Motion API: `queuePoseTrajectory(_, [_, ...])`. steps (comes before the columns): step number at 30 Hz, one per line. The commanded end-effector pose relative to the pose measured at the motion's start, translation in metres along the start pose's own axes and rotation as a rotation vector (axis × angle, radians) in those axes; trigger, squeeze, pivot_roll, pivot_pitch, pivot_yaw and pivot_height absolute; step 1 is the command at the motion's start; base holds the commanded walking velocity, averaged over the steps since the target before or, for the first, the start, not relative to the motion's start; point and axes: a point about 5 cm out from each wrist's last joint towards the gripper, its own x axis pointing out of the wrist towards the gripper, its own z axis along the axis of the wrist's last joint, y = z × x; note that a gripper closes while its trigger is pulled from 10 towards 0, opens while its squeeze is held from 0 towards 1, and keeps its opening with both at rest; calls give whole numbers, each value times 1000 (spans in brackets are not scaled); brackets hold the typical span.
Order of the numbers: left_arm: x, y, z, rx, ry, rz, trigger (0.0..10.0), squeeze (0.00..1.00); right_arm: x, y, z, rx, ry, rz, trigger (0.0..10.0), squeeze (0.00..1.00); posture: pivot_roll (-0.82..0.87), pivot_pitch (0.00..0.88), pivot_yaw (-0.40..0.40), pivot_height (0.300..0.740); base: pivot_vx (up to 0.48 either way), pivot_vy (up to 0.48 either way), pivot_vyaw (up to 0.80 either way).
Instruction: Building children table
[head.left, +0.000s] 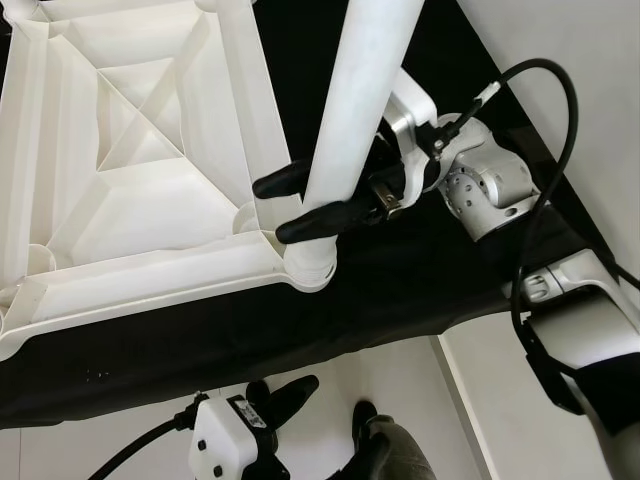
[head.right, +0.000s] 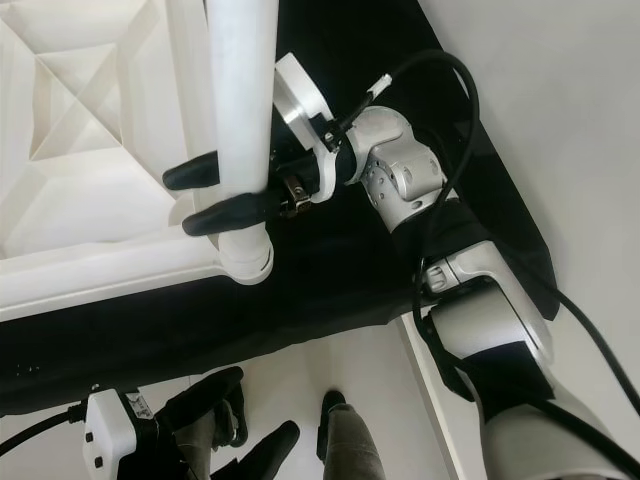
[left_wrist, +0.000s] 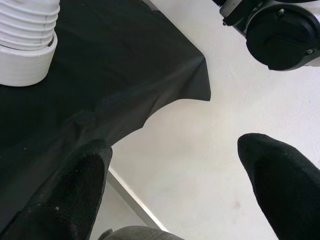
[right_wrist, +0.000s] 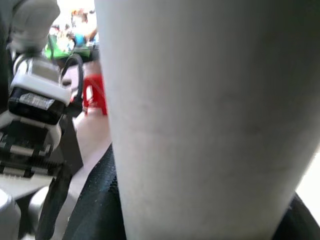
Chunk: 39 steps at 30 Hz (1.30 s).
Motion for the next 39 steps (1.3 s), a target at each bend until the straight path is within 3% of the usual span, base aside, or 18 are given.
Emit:
queuePoseTrajectory(1, [-3,-4,-3,-12,24,-4,10000,0,3,7,-22,44,99,32,10000,0,127,471,-32,740,0,0,0])
queuePoseTrajectory(10, [-3,-4,-3,-12,24,-4,10000,0,12,15,-25,-12,193,112,10000,0,121,459,-35,740,0,0,0])
queuePoseTrajectory(17, [-2,-4,-3,-11,22,-4,10000,0,17,12,-25,5,200,130,10000,0,116,459,-38,740,0,0,0])
queuePoseTrajectory(29, [0,-4,-2,-11,13,-4,10000,0,17,-5,-29,103,190,40,10000,0,108,466,-46,740,0,0,0])
queuePoseTrajectory(39, [0,-4,-2,-11,12,-4,10000,0,17,-4,-35,119,171,-1,10000,0,107,468,-45,740,0,0,0])
